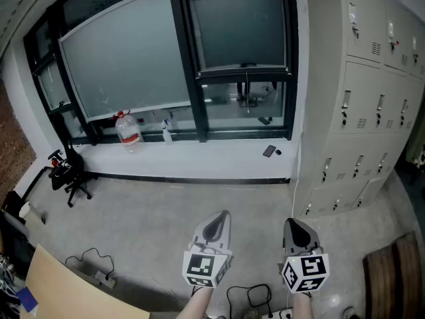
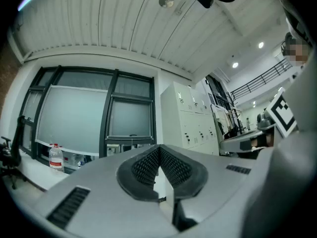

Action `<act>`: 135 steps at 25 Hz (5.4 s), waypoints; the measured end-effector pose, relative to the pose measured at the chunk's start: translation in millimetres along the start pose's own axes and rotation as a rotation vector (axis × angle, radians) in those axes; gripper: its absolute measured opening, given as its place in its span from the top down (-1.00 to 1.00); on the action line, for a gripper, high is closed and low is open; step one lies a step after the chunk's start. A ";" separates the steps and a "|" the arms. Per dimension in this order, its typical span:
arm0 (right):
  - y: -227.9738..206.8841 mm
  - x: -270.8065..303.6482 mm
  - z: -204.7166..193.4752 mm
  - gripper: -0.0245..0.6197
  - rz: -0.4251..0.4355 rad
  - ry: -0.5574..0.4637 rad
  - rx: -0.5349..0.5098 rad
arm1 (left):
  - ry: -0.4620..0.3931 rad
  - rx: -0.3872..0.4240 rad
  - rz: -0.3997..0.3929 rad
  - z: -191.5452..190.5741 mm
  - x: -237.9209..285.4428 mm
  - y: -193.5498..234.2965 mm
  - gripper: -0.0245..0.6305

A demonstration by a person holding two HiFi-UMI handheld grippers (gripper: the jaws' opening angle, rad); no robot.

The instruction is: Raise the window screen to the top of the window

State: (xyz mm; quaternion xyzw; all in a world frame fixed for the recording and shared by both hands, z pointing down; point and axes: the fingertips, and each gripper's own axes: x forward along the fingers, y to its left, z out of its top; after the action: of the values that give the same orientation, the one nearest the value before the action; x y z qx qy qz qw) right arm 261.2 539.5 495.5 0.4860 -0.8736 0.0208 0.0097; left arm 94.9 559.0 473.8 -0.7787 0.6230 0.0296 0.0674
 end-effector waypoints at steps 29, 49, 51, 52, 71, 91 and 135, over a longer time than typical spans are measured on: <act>-33.6 103.0 -49.8 0.91 0.087 0.070 0.068 | 0.082 -0.064 0.045 -77.0 101.4 48.6 0.92; -101.8 481.4 12.7 0.91 0.091 0.019 0.054 | 0.003 -0.065 0.039 -82.0 416.1 274.7 0.92; -116.9 503.8 8.9 0.91 0.082 0.022 0.068 | 0.009 -0.067 0.035 -91.2 441.4 282.2 0.92; -126.0 515.7 7.7 0.91 0.078 0.023 0.071 | 0.015 -0.066 0.034 -95.5 455.7 285.2 0.92; -278.0 775.8 15.5 0.91 0.161 0.093 0.126 | 0.089 -0.069 0.087 -135.0 745.9 341.2 0.92; -351.0 964.2 90.3 0.91 0.052 -0.013 -0.198 | -0.064 0.075 -0.020 -117.1 935.0 435.0 0.92; -409.0 1161.3 98.4 0.80 0.407 0.546 -1.348 | 0.761 1.183 -0.409 -166.3 1082.4 551.2 0.80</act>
State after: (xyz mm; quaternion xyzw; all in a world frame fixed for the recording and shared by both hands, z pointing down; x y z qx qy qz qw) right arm -3.4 -666.2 451.3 0.1813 -0.7364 -0.3969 0.5171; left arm -208.3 -628.8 459.9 -0.6694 0.3572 -0.5974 0.2597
